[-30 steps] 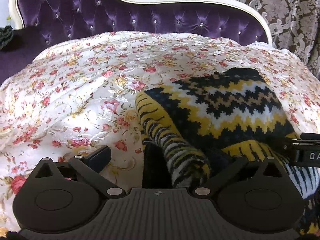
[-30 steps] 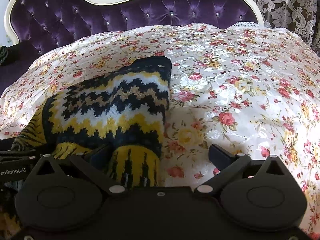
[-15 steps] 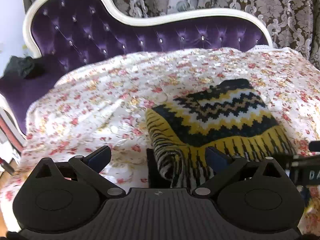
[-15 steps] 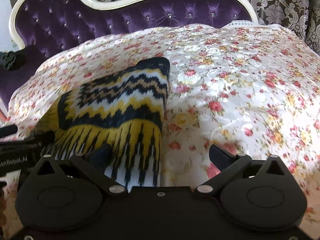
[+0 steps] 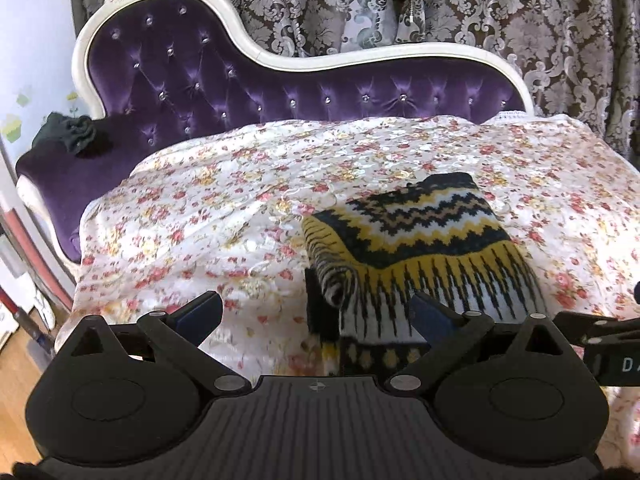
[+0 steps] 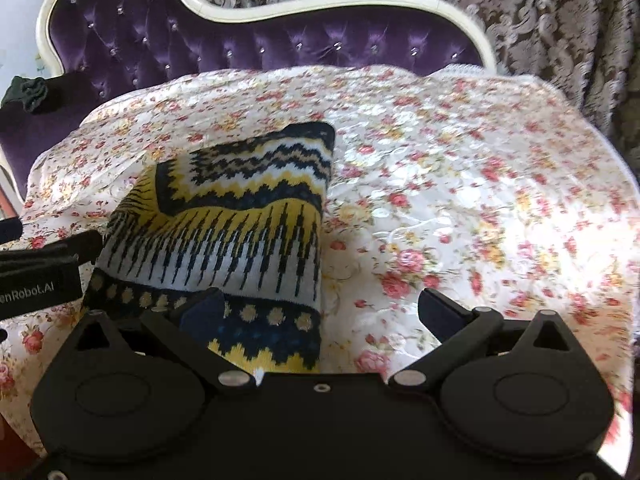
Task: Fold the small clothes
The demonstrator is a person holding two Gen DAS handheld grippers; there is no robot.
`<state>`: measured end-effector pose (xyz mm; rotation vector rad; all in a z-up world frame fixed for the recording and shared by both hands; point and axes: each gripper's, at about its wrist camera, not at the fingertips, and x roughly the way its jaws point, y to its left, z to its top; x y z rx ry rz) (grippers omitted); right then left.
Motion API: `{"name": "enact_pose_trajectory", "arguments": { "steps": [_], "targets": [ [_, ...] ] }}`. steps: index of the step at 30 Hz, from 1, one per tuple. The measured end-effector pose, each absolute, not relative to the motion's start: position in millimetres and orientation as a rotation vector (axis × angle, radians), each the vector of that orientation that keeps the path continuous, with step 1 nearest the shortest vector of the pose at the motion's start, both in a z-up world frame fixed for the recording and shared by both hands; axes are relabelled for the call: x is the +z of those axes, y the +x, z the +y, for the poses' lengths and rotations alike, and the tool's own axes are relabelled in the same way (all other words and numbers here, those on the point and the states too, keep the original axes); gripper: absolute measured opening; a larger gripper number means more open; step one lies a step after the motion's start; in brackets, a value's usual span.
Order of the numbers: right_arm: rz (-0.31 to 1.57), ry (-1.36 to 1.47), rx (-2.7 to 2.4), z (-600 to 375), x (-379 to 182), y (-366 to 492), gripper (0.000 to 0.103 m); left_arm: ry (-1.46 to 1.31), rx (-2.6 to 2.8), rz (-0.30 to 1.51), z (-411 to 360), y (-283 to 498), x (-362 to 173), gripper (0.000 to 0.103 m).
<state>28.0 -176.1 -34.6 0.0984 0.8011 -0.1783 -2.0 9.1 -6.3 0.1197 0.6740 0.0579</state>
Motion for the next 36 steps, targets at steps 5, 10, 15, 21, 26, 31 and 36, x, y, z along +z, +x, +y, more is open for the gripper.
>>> {"name": "enact_pose_trajectory", "arguments": {
  "steps": [5,10,15,21,26,31,36],
  "targets": [
    [0.773,0.108,-0.203,-169,-24,9,0.102,0.077,0.041,0.708,13,-14,-6,0.101],
    [0.779,0.096,-0.235,-163,-20,-3,0.102,0.070,0.049,0.726,13,-26,-7,0.101],
    [0.774,0.058,-0.251,-157,-17,-14,0.102,0.063,0.073,0.741,14,-33,-9,0.101],
    [0.787,0.075,-0.212,-154,-18,-19,0.102,0.076,0.090,0.747,12,-41,-10,0.101],
    [0.805,0.103,-0.194,-153,-20,-21,0.102,0.089,0.097,0.744,10,-44,-11,0.101],
    [0.813,0.099,-0.200,-153,-20,-22,0.102,0.103,0.101,0.748,8,-44,-12,0.101],
    [0.810,0.088,-0.211,-154,-20,-22,0.102,0.109,0.102,0.758,7,-44,-14,0.101]
  ]
}}
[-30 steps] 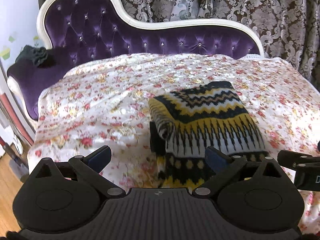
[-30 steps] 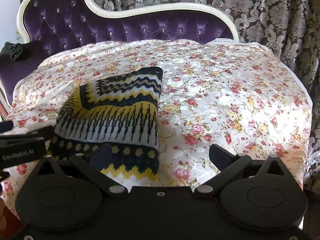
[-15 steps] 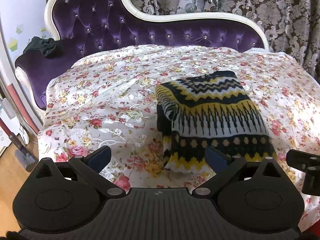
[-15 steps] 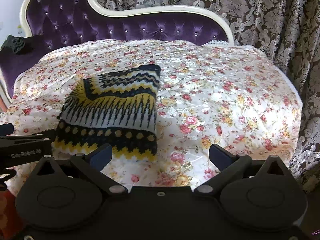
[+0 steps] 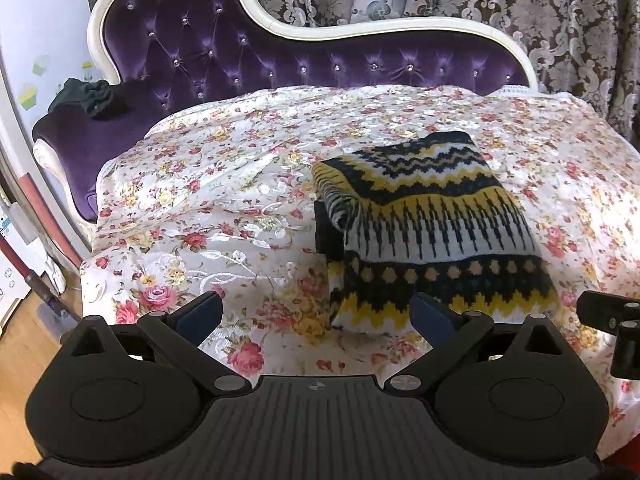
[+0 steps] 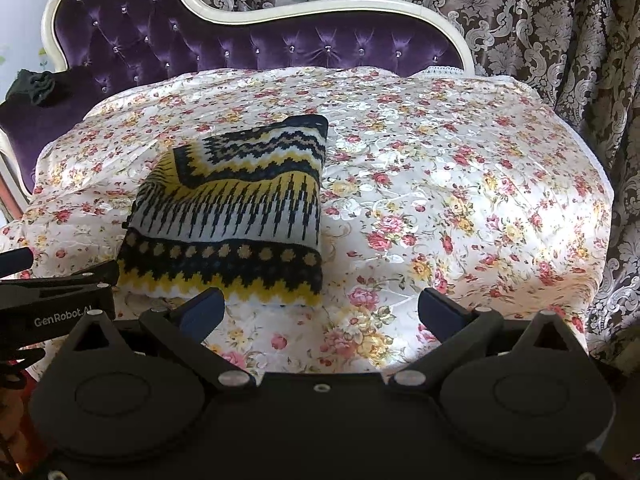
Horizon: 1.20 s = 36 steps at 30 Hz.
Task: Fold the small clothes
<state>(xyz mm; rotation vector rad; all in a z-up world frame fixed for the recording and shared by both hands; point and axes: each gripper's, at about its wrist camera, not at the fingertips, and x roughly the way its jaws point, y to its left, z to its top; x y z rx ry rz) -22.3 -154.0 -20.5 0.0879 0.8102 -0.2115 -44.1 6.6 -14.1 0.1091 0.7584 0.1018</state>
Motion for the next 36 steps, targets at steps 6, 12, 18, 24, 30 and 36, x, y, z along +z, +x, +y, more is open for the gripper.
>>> {"name": "enact_pose_trajectory", "arguments": {
  "steps": [6,12,18,24,30,36],
  "targets": [
    [0.808,0.086,-0.212,-154.7,-20.2,-22.1,0.102,0.116,0.098,0.767,4.3,-44.3,-16.4,0.101],
    [0.810,0.098,-0.204,-156.0,-20.8,-22.2,0.102,0.124,0.097,0.764,2.0,-44.6,-15.9,0.101],
    [0.815,0.107,-0.203,-156.4,-22.8,-21.8,0.102,0.120,0.101,0.764,3.6,-43.6,-15.3,0.101],
    [0.822,0.117,-0.202,-156.5,-25.2,-20.4,0.102,0.120,0.101,0.766,3.5,-43.8,-15.3,0.101],
    [0.820,0.120,-0.203,-157.3,-25.5,-20.3,0.102,0.124,0.099,0.770,2.1,-43.7,-15.8,0.101],
    [0.821,0.128,-0.204,-157.7,-26.1,-19.4,0.102,0.129,0.094,0.773,1.1,-43.2,-16.3,0.101]
  ]
}}
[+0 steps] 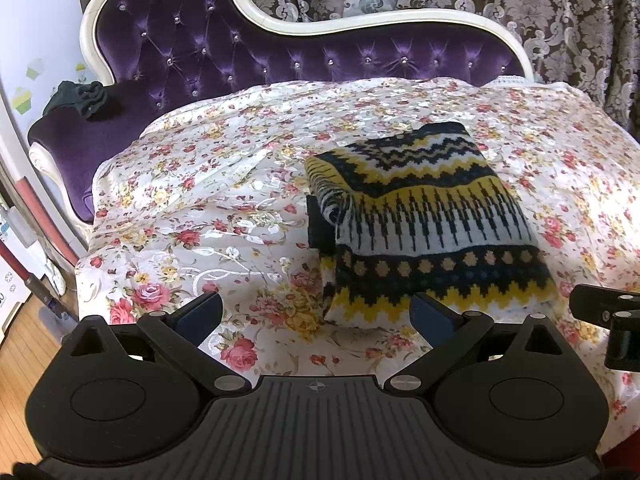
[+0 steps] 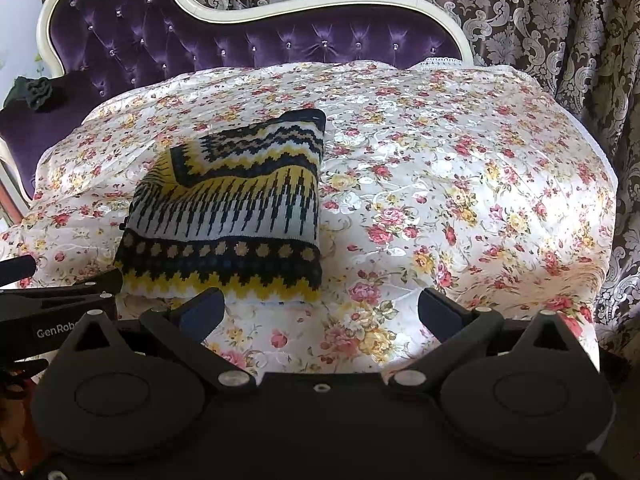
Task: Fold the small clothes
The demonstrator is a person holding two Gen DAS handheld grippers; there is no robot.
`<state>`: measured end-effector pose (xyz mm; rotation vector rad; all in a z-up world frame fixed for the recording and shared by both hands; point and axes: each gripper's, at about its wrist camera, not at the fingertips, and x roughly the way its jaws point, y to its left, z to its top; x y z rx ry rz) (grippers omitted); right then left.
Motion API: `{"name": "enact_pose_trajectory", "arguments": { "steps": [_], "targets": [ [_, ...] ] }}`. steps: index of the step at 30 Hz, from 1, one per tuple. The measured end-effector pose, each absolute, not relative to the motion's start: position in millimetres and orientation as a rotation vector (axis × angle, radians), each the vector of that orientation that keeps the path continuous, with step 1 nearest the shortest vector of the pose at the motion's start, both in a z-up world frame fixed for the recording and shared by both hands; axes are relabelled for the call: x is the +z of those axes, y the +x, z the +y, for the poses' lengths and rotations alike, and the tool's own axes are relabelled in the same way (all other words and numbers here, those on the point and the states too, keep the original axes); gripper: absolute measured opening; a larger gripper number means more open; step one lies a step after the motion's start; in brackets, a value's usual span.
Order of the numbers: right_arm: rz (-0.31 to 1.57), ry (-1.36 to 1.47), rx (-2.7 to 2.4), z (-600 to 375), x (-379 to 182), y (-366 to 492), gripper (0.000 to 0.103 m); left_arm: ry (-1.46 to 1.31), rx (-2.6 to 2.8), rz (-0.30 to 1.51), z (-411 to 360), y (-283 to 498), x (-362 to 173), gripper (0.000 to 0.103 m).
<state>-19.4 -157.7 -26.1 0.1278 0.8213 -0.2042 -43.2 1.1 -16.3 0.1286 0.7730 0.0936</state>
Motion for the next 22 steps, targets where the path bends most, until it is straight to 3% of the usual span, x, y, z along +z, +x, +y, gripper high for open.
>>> {"name": "enact_pose_trajectory", "arguments": {
  "steps": [22],
  "targets": [
    [0.822,0.140,-0.195,-155.5,-25.8,-20.5,0.102,0.133,0.092,0.772,-0.5,-45.1,-15.3,0.101]
  ]
}}
